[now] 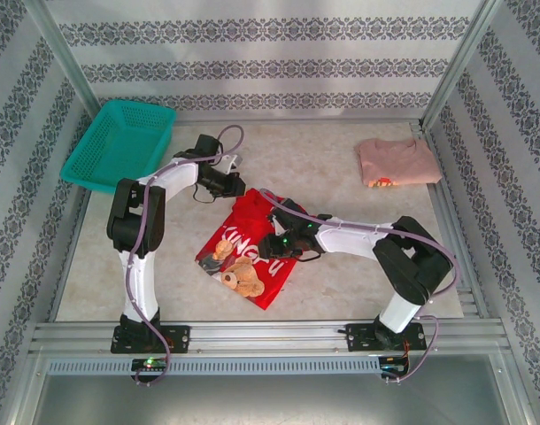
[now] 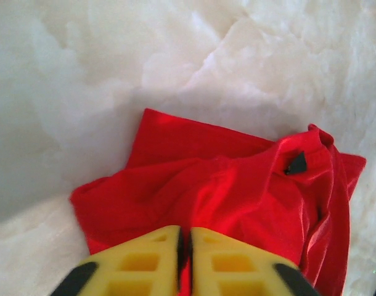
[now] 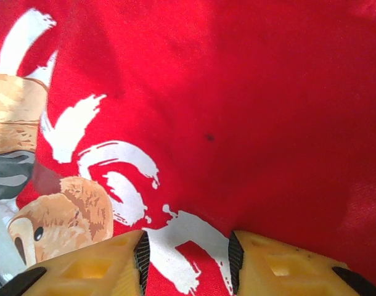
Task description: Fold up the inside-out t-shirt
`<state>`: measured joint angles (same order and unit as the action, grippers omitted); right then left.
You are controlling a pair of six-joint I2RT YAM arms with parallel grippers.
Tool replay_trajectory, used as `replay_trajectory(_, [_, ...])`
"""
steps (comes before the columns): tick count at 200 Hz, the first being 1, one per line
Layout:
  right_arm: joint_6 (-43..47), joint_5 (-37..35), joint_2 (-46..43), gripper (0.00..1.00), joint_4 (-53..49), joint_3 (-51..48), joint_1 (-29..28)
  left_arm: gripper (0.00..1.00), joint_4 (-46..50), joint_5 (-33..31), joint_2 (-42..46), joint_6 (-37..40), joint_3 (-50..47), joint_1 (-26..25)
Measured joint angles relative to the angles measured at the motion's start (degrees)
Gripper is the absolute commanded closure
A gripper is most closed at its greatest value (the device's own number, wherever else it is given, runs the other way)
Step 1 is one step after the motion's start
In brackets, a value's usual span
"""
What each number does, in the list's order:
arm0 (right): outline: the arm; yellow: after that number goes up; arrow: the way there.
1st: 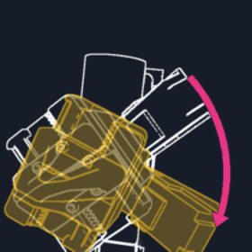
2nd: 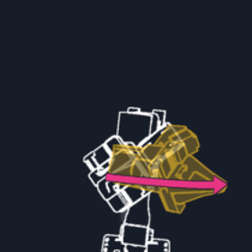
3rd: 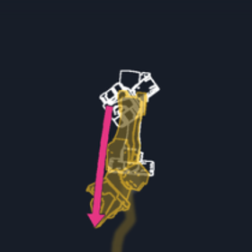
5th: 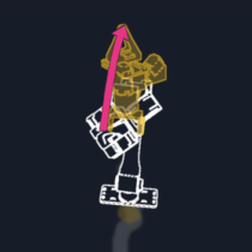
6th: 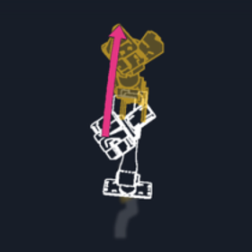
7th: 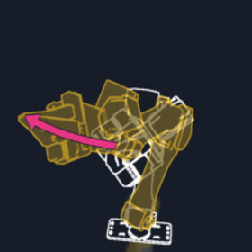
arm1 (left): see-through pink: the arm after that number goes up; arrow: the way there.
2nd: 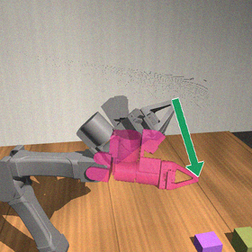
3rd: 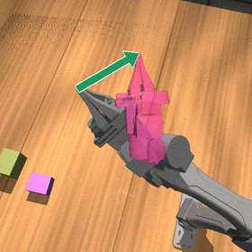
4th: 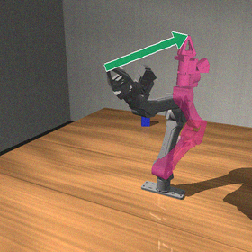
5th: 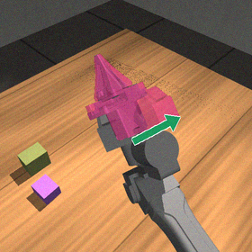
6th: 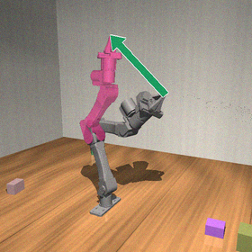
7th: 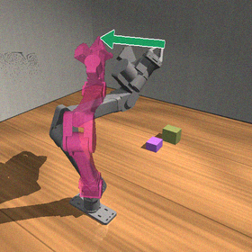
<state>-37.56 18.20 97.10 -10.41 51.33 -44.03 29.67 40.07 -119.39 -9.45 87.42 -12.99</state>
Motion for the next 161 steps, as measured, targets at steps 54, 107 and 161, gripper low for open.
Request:
replay_trajectory(54, [1.05,-0.42,1.01,0.61,-0.07,0.02,0.00,1.00,1.90,1.49,-2.78,0.52,8.11,0.00])
replay_trajectory(107, [1.95,-0.42,1.01,0.59,-0.68,0.26,0.02,0.79,5.18,0.33,-6.12,1.92,15.23,0.00])
replay_trajectory(161, [3.21,-0.74,-2.67,0.47,-4.11,1.55,1.27,0.43,5.88,-6.36,-6.38,1.66,14.19,0.28])
